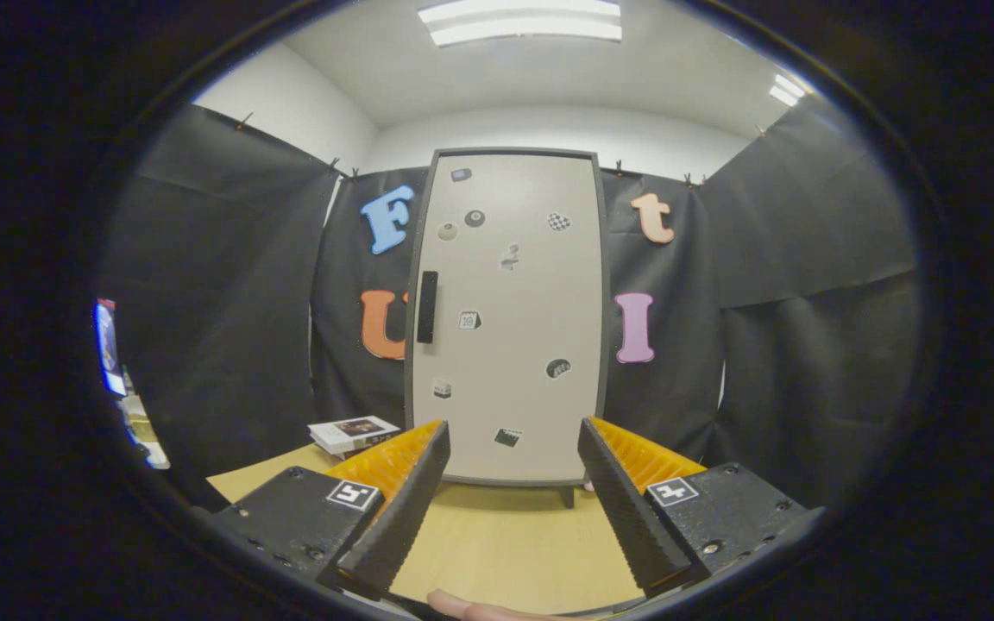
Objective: Open the shoe cabinet door, grab the shoes and put them into the shoe cabinet, then close the shoe cabinet door.
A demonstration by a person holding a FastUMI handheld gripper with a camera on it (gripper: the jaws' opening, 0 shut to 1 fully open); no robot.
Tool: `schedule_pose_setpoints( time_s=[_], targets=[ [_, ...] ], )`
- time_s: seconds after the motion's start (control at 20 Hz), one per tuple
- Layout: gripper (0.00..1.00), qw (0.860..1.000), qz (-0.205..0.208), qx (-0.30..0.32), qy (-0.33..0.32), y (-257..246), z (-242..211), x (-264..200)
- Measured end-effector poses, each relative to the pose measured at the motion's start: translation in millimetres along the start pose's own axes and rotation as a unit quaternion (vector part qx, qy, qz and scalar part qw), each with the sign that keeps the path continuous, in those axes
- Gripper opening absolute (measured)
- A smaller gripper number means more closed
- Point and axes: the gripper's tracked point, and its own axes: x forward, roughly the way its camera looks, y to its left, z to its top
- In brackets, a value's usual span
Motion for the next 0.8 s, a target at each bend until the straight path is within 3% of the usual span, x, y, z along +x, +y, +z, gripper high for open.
schedule_pose_setpoints(
  time_s=[0.8],
  targets=[
    [0.98,1.000,0.005,0.004,-0.005,4.2,-7.3,5.7]
  ],
)
